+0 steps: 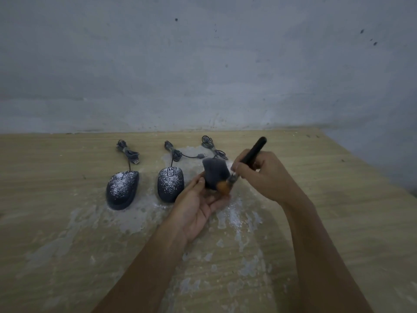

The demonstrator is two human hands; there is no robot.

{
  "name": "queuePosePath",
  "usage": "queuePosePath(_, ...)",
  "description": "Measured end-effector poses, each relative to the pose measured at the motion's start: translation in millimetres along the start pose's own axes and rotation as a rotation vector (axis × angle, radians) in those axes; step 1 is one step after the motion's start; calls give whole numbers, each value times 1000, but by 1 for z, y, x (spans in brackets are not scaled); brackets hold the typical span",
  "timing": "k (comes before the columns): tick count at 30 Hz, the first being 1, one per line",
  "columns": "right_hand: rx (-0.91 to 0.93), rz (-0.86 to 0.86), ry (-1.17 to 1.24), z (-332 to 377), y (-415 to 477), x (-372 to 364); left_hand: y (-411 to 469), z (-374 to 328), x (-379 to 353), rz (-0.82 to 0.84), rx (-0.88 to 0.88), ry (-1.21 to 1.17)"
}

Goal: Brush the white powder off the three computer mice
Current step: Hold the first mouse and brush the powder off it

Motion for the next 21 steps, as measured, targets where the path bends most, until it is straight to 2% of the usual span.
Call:
queuePosePath(2,-31,46,30,-3,-2,-3,0,-1,-1,6,-9,6)
queuePosePath(6,-20,-151,230,-3,1,14,0,1,1,-6,18,-15)
queuePosePath(7,-18,-143,219,-4,1,14,0,1,1,-7,17,-15)
queuePosePath(11,-112,78,95,-16,-4,-8,0,1,2,-8,-1,22)
queuePosePath(16,-78,-121,268,-13,1,10,-4,1,-1,-19,-3,72)
queuePosePath(19,-59,-85,128,-11,2,-5,-5,1,-3,-42,-31,137)
queuePosePath(21,-22,-205,46,-6,4,-4,-5,0,-5,-56,-55,184)
Point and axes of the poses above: each hand's wrist, its own y-axis towards the middle knuckle, its own x-axis out of the back of the hand, z = x × y, the point moved 8 cm from there along y, towards the middle knuckle, and after that the axes turned 3 degrees about x, right-handed, at the moved point
